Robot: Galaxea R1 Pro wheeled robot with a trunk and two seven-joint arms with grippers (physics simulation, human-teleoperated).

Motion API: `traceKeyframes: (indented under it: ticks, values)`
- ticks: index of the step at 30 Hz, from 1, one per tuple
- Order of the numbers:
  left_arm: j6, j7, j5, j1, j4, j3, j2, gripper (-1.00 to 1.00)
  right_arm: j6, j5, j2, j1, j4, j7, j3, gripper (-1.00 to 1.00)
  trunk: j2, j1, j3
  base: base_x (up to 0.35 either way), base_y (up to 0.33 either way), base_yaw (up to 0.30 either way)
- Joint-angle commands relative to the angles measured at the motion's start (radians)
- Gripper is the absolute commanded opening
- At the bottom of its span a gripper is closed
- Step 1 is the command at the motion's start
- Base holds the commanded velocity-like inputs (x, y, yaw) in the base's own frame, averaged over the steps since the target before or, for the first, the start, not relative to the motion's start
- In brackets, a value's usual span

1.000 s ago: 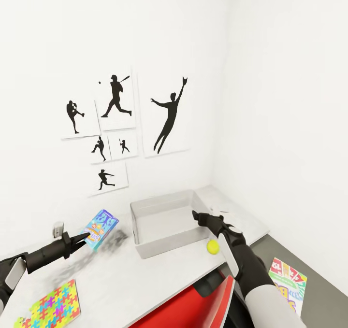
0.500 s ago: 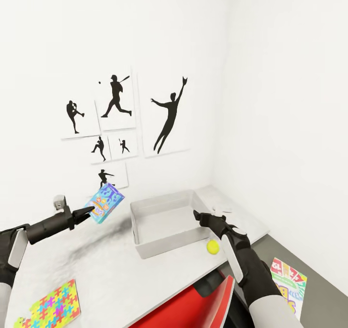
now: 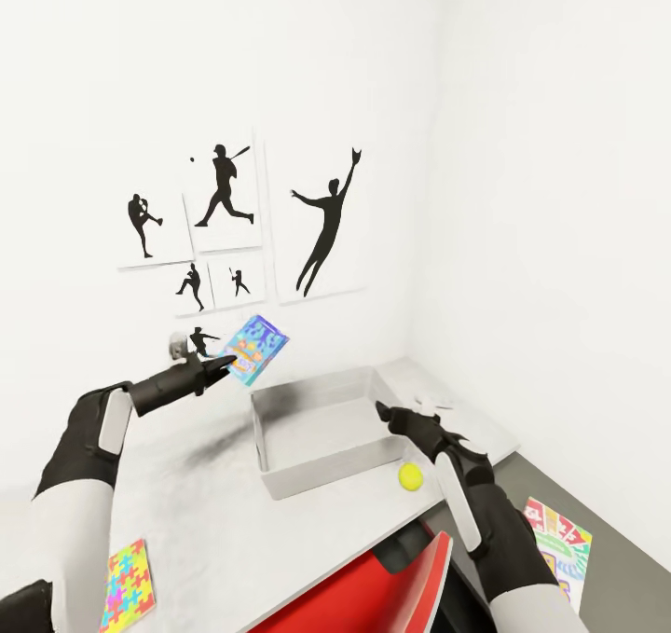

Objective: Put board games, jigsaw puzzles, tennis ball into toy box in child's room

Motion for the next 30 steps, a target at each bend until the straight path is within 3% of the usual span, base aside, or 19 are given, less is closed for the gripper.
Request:
traceKeyframes:
  ticks: [1,4,7,10,13,17,24,30]
  values:
    - [-0.001,0.006,-0.007,-0.005,0.0,0.002,-0.013,-1.0,0.007,-0.004,0.0,0.0,-0.005,0.002,-0.003,1.0,-0.001,0.0,0.0,0.0,0.0,0.0]
    - [-0.009,0.094,-0.011,-0.016,0.001,0.004,-0.086,-1.0,0.034,-0.01,-0.001,0.005,-0.04,0.002,-0.035,1.0,-0.001,0.0,0.0,0.0,0.0,0.0]
    - [-0.037,0.187,-0.007,-0.018,0.003,0.007,-0.137,-1.0,0.07,-0.018,-0.001,0.029,-0.087,0.002,-0.089,1.0,-0.001,0.0,0.0,0.0,0.0,0.0]
    - [-0.101,0.246,-0.003,-0.019,0.004,0.008,-0.19,-1.0,0.104,-0.021,0.0,0.053,-0.142,0.004,-0.137,1.0,-0.001,0.0,0.0,0.0,0.0,0.0]
    - [-0.142,0.27,-0.002,-0.017,0.014,0.008,-0.241,-1.0,0.125,-0.022,0.0,0.066,-0.173,0.006,-0.158,1.0,-0.001,0.0,0.0,0.0,0.0,0.0]
    - [-0.172,0.279,0.0,-0.013,0.074,0.008,-0.267,-1.0,0.133,-0.022,0.0,0.071,-0.186,0.006,-0.169,1.0,-0.001,0.0,0.0,0.0,0.0,0.0]
    - [-0.448,0.29,0.0,-0.013,0.325,0.006,-0.276,-1.0,0.152,-0.022,0.0,0.072,-0.191,0.008,-0.219,1.0,-0.001,0.0,0.0,0.0,0.0,0.0]
    - [-0.576,0.331,0.0,-0.013,0.404,0.005,-0.276,-1.0,0.156,-0.022,0.0,0.072,-0.191,0.008,-0.225,1.0,-0.001,0.0,0.0,0.0,0.0,0.0]
